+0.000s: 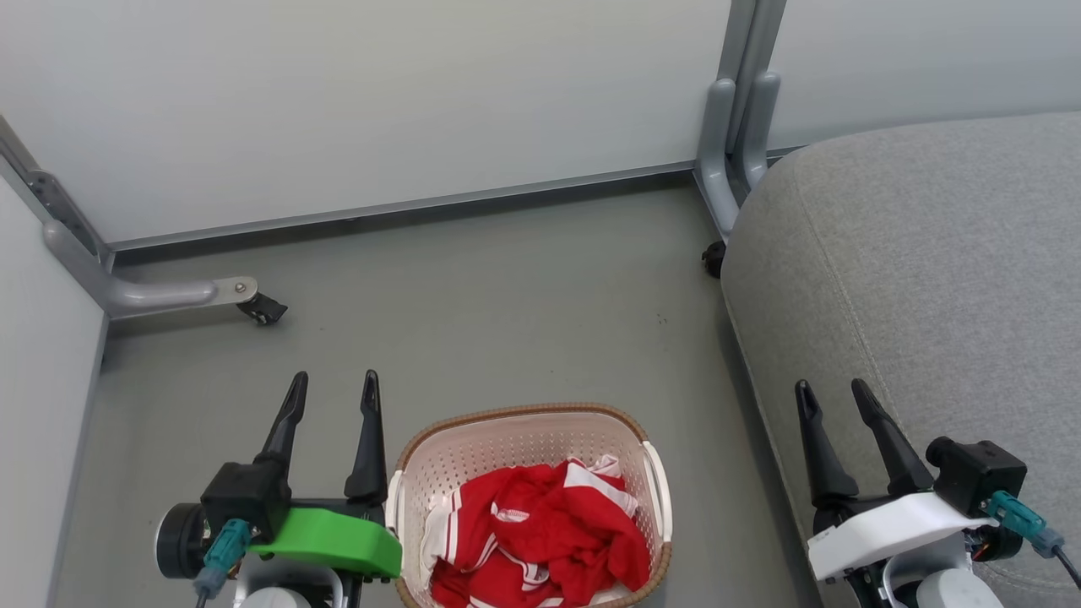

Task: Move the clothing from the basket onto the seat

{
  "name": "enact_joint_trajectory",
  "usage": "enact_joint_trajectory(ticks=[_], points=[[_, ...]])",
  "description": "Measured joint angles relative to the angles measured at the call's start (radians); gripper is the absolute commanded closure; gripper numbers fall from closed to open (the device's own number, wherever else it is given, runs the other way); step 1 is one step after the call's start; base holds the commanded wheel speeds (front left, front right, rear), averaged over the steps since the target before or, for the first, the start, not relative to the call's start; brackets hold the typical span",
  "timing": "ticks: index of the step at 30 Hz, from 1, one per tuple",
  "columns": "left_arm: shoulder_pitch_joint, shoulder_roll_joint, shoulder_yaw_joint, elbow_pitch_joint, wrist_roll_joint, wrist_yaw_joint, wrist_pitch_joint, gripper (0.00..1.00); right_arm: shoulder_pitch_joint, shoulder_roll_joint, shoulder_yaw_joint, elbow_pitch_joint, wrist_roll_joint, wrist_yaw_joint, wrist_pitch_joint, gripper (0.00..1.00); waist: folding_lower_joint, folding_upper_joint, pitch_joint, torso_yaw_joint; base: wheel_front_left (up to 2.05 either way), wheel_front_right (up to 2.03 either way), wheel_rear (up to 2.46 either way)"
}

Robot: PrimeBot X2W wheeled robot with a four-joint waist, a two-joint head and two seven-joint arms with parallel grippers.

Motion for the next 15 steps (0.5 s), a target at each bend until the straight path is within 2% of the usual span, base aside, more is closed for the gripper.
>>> enact_joint_trajectory(ticks=[15], points=[[0.000,0.001,-0.019,-0.007,0.110,0.006,-0.028,0.00,0.001,-0.001,0.012,-0.005,-0.109,0.000,-0.026,0.00,0.0000,0.0000,0.002,0.009,0.00,0.00,0.00]])
